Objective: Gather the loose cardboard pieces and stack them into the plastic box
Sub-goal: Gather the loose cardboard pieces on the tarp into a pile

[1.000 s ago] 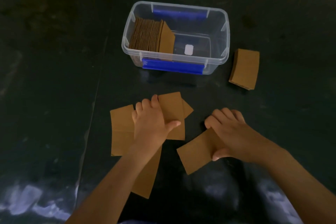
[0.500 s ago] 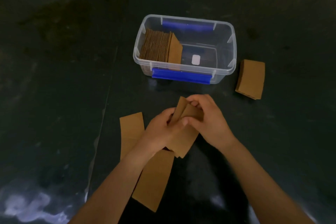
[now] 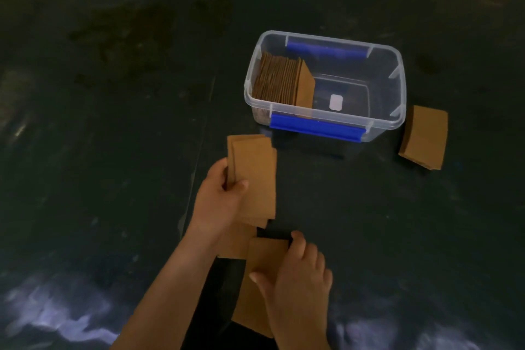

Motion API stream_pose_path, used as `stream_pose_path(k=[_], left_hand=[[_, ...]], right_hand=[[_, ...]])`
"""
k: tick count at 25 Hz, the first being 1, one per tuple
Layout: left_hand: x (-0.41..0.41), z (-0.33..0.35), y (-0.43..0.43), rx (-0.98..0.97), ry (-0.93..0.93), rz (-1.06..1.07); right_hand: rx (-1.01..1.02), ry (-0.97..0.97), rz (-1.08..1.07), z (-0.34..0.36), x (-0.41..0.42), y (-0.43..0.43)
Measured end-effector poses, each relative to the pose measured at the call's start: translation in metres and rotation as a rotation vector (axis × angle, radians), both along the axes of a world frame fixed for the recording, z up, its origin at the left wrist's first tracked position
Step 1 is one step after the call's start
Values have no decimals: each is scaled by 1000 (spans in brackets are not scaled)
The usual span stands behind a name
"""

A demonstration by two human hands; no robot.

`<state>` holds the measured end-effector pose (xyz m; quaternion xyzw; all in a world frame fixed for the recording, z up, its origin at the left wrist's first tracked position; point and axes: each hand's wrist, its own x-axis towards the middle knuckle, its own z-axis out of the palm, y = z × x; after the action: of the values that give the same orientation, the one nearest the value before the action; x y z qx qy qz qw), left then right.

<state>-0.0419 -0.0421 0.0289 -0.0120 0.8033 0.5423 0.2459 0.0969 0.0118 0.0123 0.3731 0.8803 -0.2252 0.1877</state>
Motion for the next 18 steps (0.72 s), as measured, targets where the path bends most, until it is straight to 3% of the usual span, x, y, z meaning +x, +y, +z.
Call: stream_pose_path(k=[3, 5, 8, 10, 13, 18], left_hand=[[1, -5, -30, -186, 4, 42], [8, -12, -42, -378, 59, -29], [14, -15, -43, -476, 78, -98], [15, -15, -38, -514, 88, -151], [22, -10, -32, -579, 96, -184], [32, -6, -26, -394, 1, -83]], right_hand=[[-94, 100, -81, 3, -10, 0], [-169, 245, -150, 9, -11, 6], [-357, 499, -339, 14, -26, 21], [-421, 479, -293, 17, -51, 21], [-265, 360, -144, 13, -78, 7], [-151, 346, -188, 12, -76, -14]])
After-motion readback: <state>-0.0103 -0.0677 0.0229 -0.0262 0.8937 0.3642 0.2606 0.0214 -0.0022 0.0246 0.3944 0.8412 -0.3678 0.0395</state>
